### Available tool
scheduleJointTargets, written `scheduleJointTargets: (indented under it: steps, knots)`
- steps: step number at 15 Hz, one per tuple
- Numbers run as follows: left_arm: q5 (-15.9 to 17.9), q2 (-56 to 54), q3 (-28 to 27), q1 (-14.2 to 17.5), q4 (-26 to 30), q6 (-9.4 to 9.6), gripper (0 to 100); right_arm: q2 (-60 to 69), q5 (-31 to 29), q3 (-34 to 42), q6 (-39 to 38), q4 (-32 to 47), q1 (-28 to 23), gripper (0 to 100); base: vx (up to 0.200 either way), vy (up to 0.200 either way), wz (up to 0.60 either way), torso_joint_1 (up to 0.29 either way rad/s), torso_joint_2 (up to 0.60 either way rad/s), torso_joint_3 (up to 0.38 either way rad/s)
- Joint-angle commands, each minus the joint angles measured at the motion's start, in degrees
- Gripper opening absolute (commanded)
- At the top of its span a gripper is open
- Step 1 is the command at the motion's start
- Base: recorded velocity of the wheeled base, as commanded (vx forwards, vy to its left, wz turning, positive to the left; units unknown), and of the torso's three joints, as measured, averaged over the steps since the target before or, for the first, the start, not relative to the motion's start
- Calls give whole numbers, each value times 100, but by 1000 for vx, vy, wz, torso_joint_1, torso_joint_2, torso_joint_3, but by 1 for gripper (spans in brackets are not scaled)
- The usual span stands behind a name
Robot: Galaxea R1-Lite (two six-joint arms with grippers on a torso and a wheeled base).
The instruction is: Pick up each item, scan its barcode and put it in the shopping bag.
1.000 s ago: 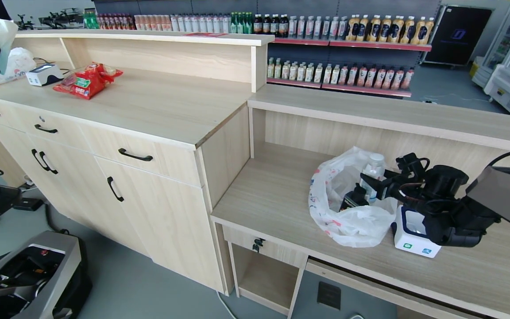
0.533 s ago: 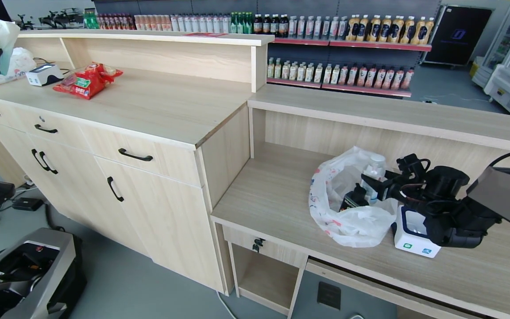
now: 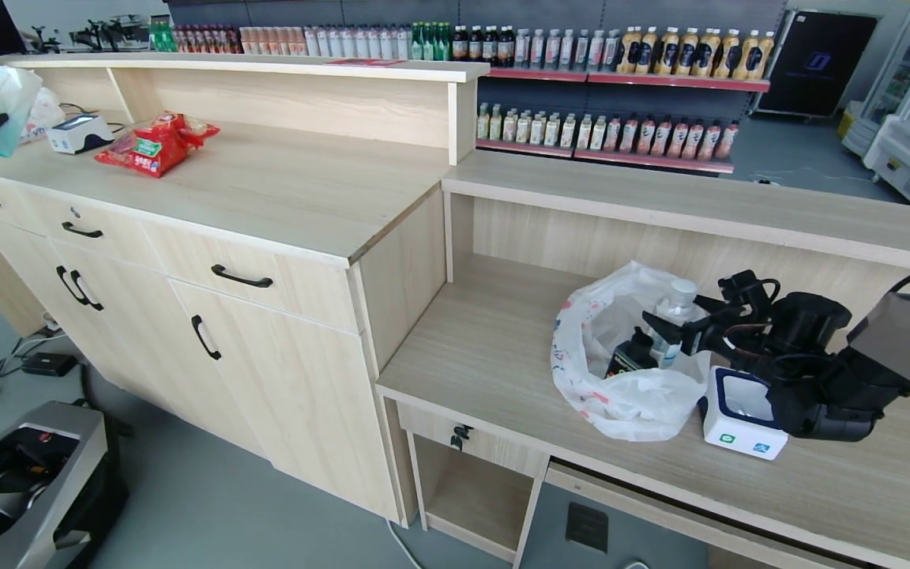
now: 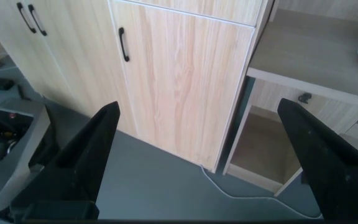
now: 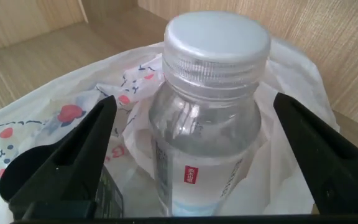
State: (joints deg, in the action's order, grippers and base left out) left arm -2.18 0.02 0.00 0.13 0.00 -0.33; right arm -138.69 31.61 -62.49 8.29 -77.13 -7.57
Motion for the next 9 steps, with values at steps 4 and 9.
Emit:
scheduleJointTargets:
  steps: [4,9]
  knots:
    - [-2,-2,0,4,0,-2,100,1934,223,615,94,1042,-183,100,0,0,0,0,0,0]
    - [-10,-2,0,4,0,-2,100,4869,486,2048,1456,2440,-649,100,0,0,-240,1,2,1]
